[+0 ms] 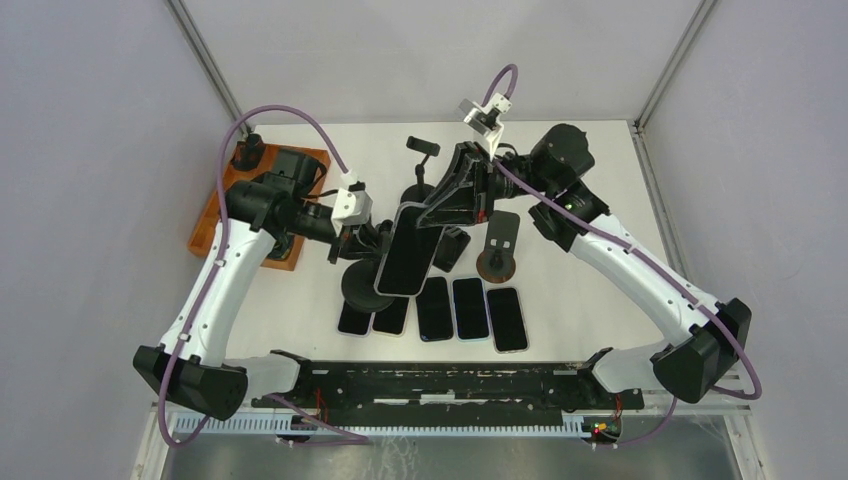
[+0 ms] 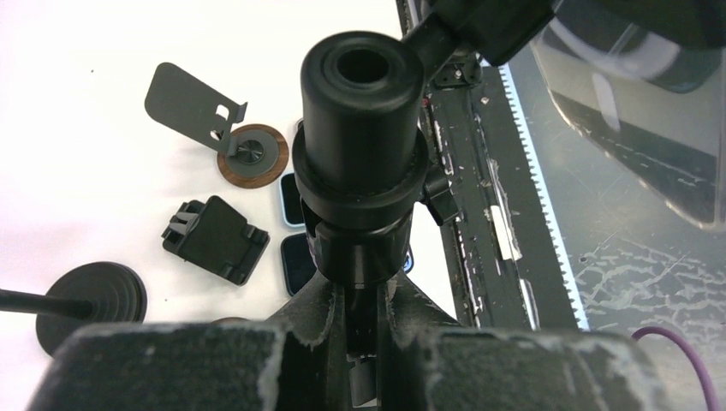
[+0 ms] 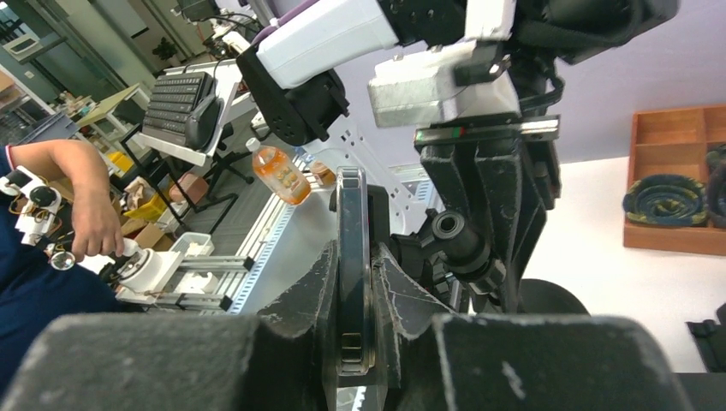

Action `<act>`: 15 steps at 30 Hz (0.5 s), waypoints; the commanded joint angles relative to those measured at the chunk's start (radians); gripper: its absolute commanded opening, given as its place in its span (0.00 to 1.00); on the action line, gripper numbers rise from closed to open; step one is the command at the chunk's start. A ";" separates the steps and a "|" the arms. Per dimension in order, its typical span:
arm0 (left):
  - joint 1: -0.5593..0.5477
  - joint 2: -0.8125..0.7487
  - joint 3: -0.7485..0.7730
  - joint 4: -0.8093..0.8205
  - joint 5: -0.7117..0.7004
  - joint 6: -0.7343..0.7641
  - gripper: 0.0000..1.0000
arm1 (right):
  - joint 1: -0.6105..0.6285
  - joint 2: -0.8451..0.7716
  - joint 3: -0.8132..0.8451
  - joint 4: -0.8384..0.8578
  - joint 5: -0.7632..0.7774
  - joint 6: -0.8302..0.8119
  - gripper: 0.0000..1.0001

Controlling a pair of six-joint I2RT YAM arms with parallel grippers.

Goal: Remove the phone from the phone stand

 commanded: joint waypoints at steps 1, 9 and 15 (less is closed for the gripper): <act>0.000 -0.054 -0.047 -0.133 -0.145 0.228 0.02 | -0.110 -0.081 0.123 0.279 0.138 0.059 0.00; 0.000 -0.060 -0.056 -0.142 -0.173 0.248 0.02 | -0.221 -0.113 0.146 0.315 0.126 0.120 0.00; 0.000 -0.059 -0.035 -0.151 -0.174 0.243 0.02 | -0.357 -0.164 0.141 0.077 0.156 0.000 0.00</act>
